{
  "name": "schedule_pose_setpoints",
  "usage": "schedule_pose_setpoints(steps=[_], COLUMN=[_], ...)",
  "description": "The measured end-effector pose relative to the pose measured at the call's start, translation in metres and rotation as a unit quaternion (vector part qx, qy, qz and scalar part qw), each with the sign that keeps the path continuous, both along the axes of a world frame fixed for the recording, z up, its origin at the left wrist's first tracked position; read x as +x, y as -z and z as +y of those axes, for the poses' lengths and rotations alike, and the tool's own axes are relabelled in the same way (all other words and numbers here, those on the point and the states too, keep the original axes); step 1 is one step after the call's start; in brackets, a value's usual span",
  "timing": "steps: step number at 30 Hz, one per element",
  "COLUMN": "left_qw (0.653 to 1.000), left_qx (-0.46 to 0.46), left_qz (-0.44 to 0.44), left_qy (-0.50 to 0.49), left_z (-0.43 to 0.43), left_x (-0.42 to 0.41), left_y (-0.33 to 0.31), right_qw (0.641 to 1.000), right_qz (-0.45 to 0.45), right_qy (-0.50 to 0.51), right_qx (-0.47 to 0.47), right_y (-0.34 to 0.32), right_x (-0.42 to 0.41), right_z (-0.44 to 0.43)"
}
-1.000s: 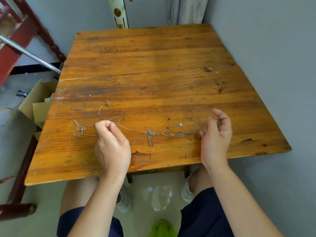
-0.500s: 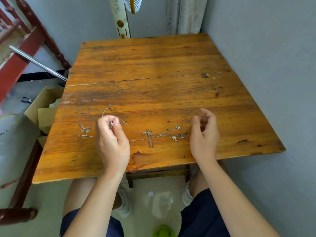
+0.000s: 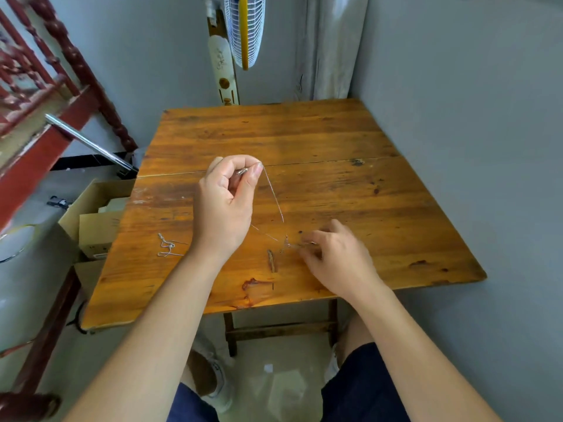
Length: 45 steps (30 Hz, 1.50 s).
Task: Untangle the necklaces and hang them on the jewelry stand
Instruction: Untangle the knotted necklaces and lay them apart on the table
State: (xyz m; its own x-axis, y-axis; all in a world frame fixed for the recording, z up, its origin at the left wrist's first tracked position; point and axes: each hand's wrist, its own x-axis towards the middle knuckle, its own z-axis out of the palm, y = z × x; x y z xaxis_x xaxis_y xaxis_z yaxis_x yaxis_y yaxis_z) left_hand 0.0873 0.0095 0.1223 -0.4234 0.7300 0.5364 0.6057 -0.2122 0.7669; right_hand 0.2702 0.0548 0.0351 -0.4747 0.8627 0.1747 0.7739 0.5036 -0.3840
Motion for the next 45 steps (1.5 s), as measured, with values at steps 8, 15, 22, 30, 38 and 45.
schedule_pose_setpoints(steps=[8, 15, 22, 30, 38, 45], left_qw=[0.999, 0.999, 0.999, 0.989, 0.979, 0.971], left_qx=[0.011, 0.000, -0.025, -0.048, -0.126, -0.214], left_qz=[0.020, 0.021, -0.011, -0.134, -0.154, -0.075], left_qy=[-0.031, -0.040, 0.025, 0.031, -0.054, -0.070], left_z=[-0.015, -0.024, -0.030, -0.028, -0.003, 0.038], left_x=[-0.005, -0.009, 0.004, -0.009, -0.061, -0.090], left_y=[-0.012, -0.020, -0.026, -0.018, 0.012, 0.047], right_qw=[0.992, 0.988, 0.930, 0.866, 0.820, 0.910], right_qz=[0.001, -0.008, 0.232, 0.354, 0.416, 0.313], right_qy=[0.128, 0.153, -0.073, -0.046, 0.056, 0.078], right_qx=[0.015, -0.002, -0.274, -0.351, -0.388, -0.261], right_y=[0.014, 0.000, -0.020, -0.006, 0.000, -0.004], right_x=[0.012, 0.022, -0.029, -0.037, -0.002, -0.003], right_z=[0.004, 0.000, -0.027, -0.033, -0.007, 0.041])
